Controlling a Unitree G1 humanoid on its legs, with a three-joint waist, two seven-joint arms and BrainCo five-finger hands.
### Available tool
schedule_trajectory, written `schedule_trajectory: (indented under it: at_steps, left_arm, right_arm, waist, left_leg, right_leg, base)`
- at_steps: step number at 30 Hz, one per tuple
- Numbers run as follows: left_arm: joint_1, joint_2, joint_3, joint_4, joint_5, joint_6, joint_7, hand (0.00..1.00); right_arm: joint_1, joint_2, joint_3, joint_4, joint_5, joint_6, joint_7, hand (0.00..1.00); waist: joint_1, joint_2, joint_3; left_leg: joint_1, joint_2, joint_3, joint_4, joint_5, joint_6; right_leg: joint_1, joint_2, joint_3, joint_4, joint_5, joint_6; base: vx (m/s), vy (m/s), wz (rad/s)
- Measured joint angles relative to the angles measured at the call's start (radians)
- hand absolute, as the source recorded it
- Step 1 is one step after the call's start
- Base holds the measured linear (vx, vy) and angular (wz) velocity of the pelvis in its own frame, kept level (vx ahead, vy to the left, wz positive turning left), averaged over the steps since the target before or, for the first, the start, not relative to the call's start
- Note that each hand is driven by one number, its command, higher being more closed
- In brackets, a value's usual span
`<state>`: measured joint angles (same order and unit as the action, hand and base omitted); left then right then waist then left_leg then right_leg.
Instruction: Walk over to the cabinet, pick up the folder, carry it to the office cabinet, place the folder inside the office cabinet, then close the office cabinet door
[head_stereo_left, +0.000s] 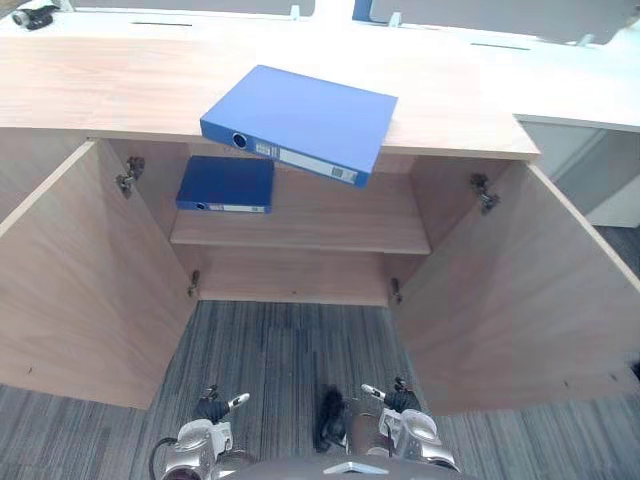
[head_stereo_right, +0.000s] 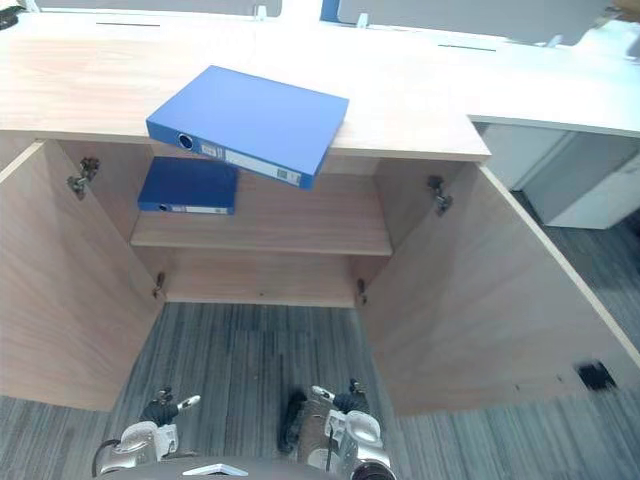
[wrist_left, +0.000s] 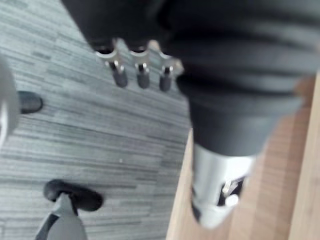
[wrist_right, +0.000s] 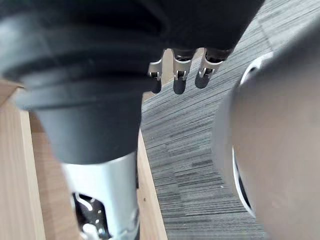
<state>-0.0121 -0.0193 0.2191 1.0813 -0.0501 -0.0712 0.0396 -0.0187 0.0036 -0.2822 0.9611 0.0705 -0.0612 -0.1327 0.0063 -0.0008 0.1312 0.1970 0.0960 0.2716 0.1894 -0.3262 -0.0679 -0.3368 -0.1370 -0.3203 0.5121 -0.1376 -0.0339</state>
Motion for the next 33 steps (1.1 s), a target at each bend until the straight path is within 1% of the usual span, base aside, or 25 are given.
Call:
schedule_trajectory:
  at_steps: [1,2,3,4,5,6,7,8,9,10,11,12,13,14,15,17,18,19,20,22,24,25,27,33]
  left_arm:
    - [0.000,-0.018,0.005,0.000,0.008,0.000,0.000,0.00]
    - [0.000,-0.026,0.008,-0.001,0.013,0.000,0.000,0.00]
    - [0.002,-0.031,0.020,-0.002,0.014,0.000,-0.001,0.00]
    - [-0.003,-0.029,0.022,-0.006,0.014,0.000,-0.001,0.00]
    - [-0.005,-0.029,0.024,-0.014,0.014,0.000,-0.002,0.00]
    - [-0.007,-0.030,0.026,-0.047,0.014,-0.002,-0.003,0.00]
    - [-0.011,-0.032,0.026,-0.052,0.014,-0.004,-0.003,0.00]
    - [-0.017,-0.033,0.026,-0.057,0.013,-0.006,-0.004,0.00]
    - [-0.017,-0.034,0.026,-0.063,0.013,-0.006,-0.003,0.00]
    - [-0.014,-0.037,0.026,-0.070,0.013,-0.006,-0.002,0.00]
    - [-0.015,-0.038,0.026,-0.070,0.013,-0.006,-0.002,0.00]
    - [-0.011,-0.041,0.026,-0.067,0.013,-0.005,-0.002,0.00]
    - [-0.014,-0.033,0.024,-0.068,0.013,-0.008,-0.003,0.00]
    - [-0.013,-0.025,0.023,-0.067,0.013,-0.008,-0.002,0.00]
    - [-0.013,-0.020,0.023,-0.064,0.013,-0.008,-0.002,0.00]
    - [-0.012,-0.010,0.024,-0.038,0.015,-0.005,-0.003,0.00]
    - [-0.008,-0.009,0.024,-0.038,0.015,-0.004,-0.004,0.00]
    - [-0.005,-0.007,0.024,-0.038,0.016,-0.004,-0.004,0.00]
    - [0.000,-0.006,0.023,-0.038,0.017,-0.004,-0.005,0.00]
    - [0.011,-0.006,0.019,-0.038,0.024,-0.004,-0.009,0.00]
    - [0.022,-0.007,0.013,-0.037,0.035,-0.004,-0.010,0.00]
    - [0.023,-0.007,0.013,-0.037,0.035,-0.005,-0.010,0.00]
    - [0.028,-0.006,0.002,-0.038,0.035,-0.005,-0.008,0.00]
    - [0.042,0.007,-0.009,-0.044,0.034,-0.012,0.008,0.00]
  right_arm:
    - [-0.001,-0.016,-0.010,-0.001,0.000,0.000,0.000,0.00]
    - [-0.002,-0.020,-0.016,-0.001,0.000,0.000,0.000,0.00]
    - [0.000,-0.023,-0.016,0.003,0.000,0.001,-0.001,0.00]
    - [0.000,-0.022,-0.006,0.009,0.000,0.006,-0.001,0.00]
    - [0.001,-0.022,0.002,0.016,0.001,0.008,-0.001,0.00]
    - [-0.004,-0.019,0.021,0.041,0.001,0.013,-0.002,0.00]
    - [-0.003,-0.018,0.026,0.046,0.002,0.019,-0.003,0.00]
    - [-0.002,-0.016,0.026,0.052,0.002,0.021,-0.004,0.00]
    - [-0.003,-0.015,0.026,0.053,0.002,0.021,-0.007,0.00]
    - [-0.003,-0.013,0.026,0.055,0.002,0.021,-0.008,0.00]
    - [-0.003,-0.013,0.026,0.055,0.002,0.021,-0.008,0.00]
    - [-0.001,-0.015,0.026,0.050,0.001,0.021,-0.009,0.00]
    - [-0.002,-0.006,0.030,0.045,0.001,0.021,-0.009,0.00]
    - [0.009,0.005,0.032,0.041,0.001,0.020,-0.008,0.00]
    - [0.018,0.012,0.031,0.041,0.001,0.020,-0.008,0.00]
    - [0.021,0.026,0.032,0.041,0.001,0.020,-0.008,0.00]
    - [0.022,0.028,0.035,0.041,0.001,0.019,-0.008,0.00]
    - [0.023,0.032,0.035,0.042,0.001,0.019,-0.006,0.00]
    - [0.023,0.035,0.035,0.044,0.000,0.019,-0.004,0.00]
    - [0.023,0.033,0.035,0.047,-0.001,0.019,-0.001,0.00]
    - [0.025,0.031,0.035,0.047,-0.002,0.018,-0.001,0.00]
    - [0.026,0.031,0.035,0.047,-0.004,0.018,-0.001,0.00]
    - [0.027,0.026,0.035,0.051,-0.024,0.017,-0.001,0.00]
    - [0.038,0.012,0.035,0.060,-0.036,0.015,-0.002,0.00]
  waist:
    - [-0.006,0.027,0.003]
    - [-0.009,0.039,0.004]
    - [-0.012,0.048,0.005]
    - [-0.011,0.040,0.011]
    - [-0.010,0.035,0.014]
    - [0.005,0.023,0.019]
    - [0.010,0.014,0.023]
    - [0.017,0.007,0.023]
    - [0.021,0.007,0.023]
    - [0.024,0.007,0.022]
    - [0.026,0.009,0.021]
    - [0.026,0.023,0.013]
    - [0.020,0.002,-0.001]
    - [0.016,-0.016,-0.011]
    - [0.018,-0.026,-0.017]
    - [0.020,-0.036,-0.024]
    - [0.021,-0.039,-0.027]
    - [0.020,-0.034,-0.027]
    - [0.020,-0.042,-0.034]
    - [0.020,-0.031,-0.044]
    - [0.018,-0.024,-0.052]
    - [0.018,-0.023,-0.052]
    - [0.020,-0.020,-0.054]
    - [0.020,-0.022,-0.057]
  left_leg:
    - [-0.001,0.022,-0.009,0.019,0.005,-0.005]
    - [-0.006,0.036,-0.020,0.047,0.007,-0.009]
    - [-0.039,0.069,-0.037,0.162,0.012,-0.018]
    - [-0.108,0.110,-0.075,0.362,0.034,-0.040]
    - [-0.149,0.129,-0.090,0.466,0.031,-0.048]
    - [-0.252,0.159,-0.093,0.673,0.022,-0.035]
    - [-0.294,0.162,-0.077,0.677,0.015,-0.033]
    - [-0.323,0.155,-0.064,0.618,0.003,-0.021]
    - [-0.339,0.148,-0.058,0.554,-0.001,-0.015]
    - [-0.355,0.133,-0.069,0.448,0.002,-0.012]
    - [-0.358,0.123,-0.082,0.388,0.012,-0.007]
    - [-0.360,0.109,-0.103,0.252,0.124,0.014]
    - [-0.343,0.083,-0.098,0.240,0.126,0.024]
    - [-0.324,0.067,-0.084,0.212,0.127,0.026]
    - [-0.315,0.060,-0.073,0.201,0.128,0.028]
    - [-0.289,0.043,-0.049,0.180,0.128,0.029]
    - [-0.279,0.038,-0.046,0.170,0.128,0.029]
    - [-0.269,0.028,-0.042,0.158,0.130,0.032]
    - [-0.250,0.021,-0.030,0.135,0.135,0.040]
    - [-0.232,0.015,-0.022,0.103,0.143,0.050]
    - [-0.208,0.004,-0.021,0.051,0.171,0.049]
    - [-0.205,0.003,-0.021,0.045,0.174,0.049]
    - [-0.171,-0.008,-0.021,-0.035,0.220,0.046]
    - [-0.105,-0.037,-0.028,-0.182,0.311,0.052]
  right_leg:
    - [0.018,0.009,-0.029,0.008,-0.036,-0.003]
    - [0.032,0.017,-0.037,0.007,-0.050,-0.007]
    - [0.072,0.035,-0.051,-0.004,-0.075,-0.013]
    - [0.130,0.053,-0.065,-0.036,-0.092,-0.016]
    - [0.160,0.063,-0.069,-0.054,-0.096,-0.018]
    - [0.232,0.084,-0.066,-0.097,-0.103,-0.027]
    - [0.270,0.090,-0.056,-0.123,-0.102,-0.027]
    - [0.290,0.091,-0.041,-0.137,-0.102,-0.027]
    - [0.301,0.090,-0.023,-0.143,-0.102,-0.026]
    - [0.307,0.088,0.003,-0.145,-0.101,-0.024]
    - [0.309,0.087,0.016,-0.144,-0.100,-0.015]
    - [0.315,0.094,0.041,-0.144,-0.105,0.018]
    - [0.318,0.083,0.071,-0.151,-0.109,0.050]
    - [0.322,0.069,0.089,-0.171,-0.100,0.064]
    - [0.329,0.061,0.094,-0.186,-0.095,0.070]
    - [0.358,0.047,0.111,-0.237,-0.067,0.084]
    - [0.367,0.043,0.115,-0.248,-0.062,0.088]
    - [0.377,0.037,0.117,-0.265,-0.060,0.092]
    - [0.386,0.034,0.122,-0.279,-0.054,0.098]
    - [0.394,0.032,0.129,-0.301,-0.039,0.100]
    - [0.408,0.032,0.131,-0.331,-0.021,0.101]
    - [0.408,0.032,0.131,-0.333,-0.019,0.101]
    - [0.419,0.035,0.132,-0.361,0.001,0.098]
    - [0.434,0.034,0.128,-0.398,0.025,0.101]
  base:
    - [0.44,-0.160,0.24]
    - [0.44,-0.209,0.34]
    - [0.41,-0.212,0.31]
    - [0.47,-0.229,0.25]
    - [0.47,-0.185,-0.05]
    - [0.43,-0.114,-0.27]
    - [0.39,-0.045,-0.49]
    - [0.26,0.015,-0.49]
    - [0.24,0.077,-0.67]
    - [0.18,0.098,-0.63]
    - [0.22,0.169,-0.73]
    - [0.26,0.208,-0.58]
    - [0.26,0.209,-0.46]
    - [0.20,0.167,-0.24]
    - [0.11,0.164,-0.20]
    - [0.11,0.165,-0.19]
    - [0.07,0.109,-0.09]
    - [0.05,0.077,-0.10]
    - [0.05,0.068,-0.13]
    - [0.02,0.036,-0.13]
    - [0.00,0.007,-0.02]
    - [-0.04,-0.014,-0.01]
    - [-0.07,-0.020,-0.02]
    - [-0.10,-0.001,0.03]
